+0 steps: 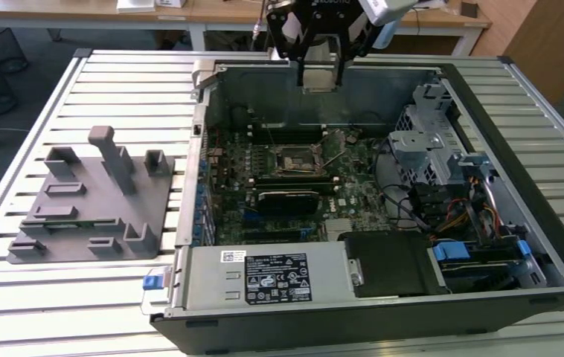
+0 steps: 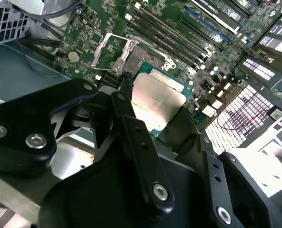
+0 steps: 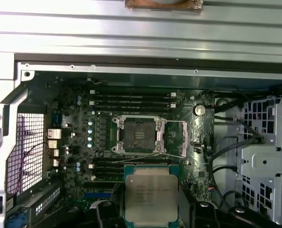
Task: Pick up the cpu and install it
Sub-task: 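Place the cpu into insertion slot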
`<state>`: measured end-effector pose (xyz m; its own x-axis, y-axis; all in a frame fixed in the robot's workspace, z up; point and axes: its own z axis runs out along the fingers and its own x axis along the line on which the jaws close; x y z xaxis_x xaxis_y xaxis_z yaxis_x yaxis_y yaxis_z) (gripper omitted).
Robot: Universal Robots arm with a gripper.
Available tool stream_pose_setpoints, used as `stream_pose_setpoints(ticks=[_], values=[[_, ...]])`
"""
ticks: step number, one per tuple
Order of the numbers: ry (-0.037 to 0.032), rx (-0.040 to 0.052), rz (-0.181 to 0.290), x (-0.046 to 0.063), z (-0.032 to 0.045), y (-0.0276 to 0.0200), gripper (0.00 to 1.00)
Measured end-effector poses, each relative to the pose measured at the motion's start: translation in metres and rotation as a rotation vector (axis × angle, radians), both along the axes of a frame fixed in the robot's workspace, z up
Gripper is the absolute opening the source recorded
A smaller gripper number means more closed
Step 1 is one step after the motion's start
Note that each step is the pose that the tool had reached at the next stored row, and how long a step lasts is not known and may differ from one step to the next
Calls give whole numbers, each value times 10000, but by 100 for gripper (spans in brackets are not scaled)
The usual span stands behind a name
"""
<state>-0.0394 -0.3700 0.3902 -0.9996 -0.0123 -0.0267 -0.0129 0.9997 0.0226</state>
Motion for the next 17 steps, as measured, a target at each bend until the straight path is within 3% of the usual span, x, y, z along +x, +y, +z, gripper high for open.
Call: stream_pose_setpoints(ticks=[8, 17], values=[[-1, 1, -112, 2, -2, 0, 54], [-10, 0, -1471, 2, -17, 1, 54]])
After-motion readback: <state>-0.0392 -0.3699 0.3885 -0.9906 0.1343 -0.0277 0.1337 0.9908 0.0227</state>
